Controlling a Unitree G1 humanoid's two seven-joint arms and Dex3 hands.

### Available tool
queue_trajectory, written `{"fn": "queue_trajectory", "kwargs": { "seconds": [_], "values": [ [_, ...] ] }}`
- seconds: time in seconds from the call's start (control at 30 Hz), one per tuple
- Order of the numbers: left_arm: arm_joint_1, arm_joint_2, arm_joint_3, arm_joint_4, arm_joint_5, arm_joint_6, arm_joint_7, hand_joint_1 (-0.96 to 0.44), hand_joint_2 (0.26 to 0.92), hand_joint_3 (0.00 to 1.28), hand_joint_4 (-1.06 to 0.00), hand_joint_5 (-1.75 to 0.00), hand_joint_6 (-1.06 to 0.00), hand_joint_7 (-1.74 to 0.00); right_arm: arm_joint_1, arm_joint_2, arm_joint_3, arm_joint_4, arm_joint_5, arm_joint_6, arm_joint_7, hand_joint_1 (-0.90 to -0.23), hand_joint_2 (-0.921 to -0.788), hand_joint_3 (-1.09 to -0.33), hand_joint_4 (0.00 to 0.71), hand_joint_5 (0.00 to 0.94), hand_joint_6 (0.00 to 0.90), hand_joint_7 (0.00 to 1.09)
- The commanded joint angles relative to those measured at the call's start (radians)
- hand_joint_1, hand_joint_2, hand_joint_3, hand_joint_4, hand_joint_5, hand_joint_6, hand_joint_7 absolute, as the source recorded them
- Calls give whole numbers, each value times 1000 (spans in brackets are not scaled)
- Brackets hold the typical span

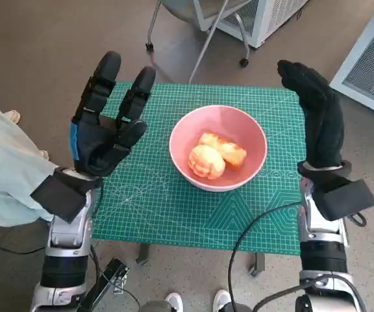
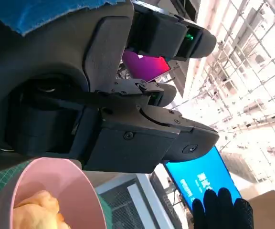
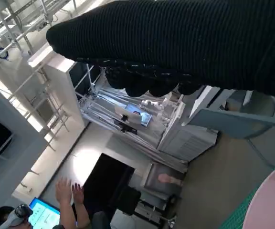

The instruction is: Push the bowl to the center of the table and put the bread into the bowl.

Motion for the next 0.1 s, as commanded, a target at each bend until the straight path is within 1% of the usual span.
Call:
{"fn": "queue_trajectory", "kwargs": {
  "seconds": [0.03, 0.1],
  "values": [
    [6, -16, 1, 18, 7, -22, 18, -22, 918, 24, -463, -64, -518, -77, 17, -7, -4, 26, -1, -4, 5, -607, -921, -703, 331, 40, 30, 805],
    [4, -20, 1, 23, 6, -29, 19, -27, 920, 28, -462, -66, -516, -84, 17, -9, -5, 31, -2, -8, 5, -607, -921, -702, 331, 40, 31, 804]
  ]
}}
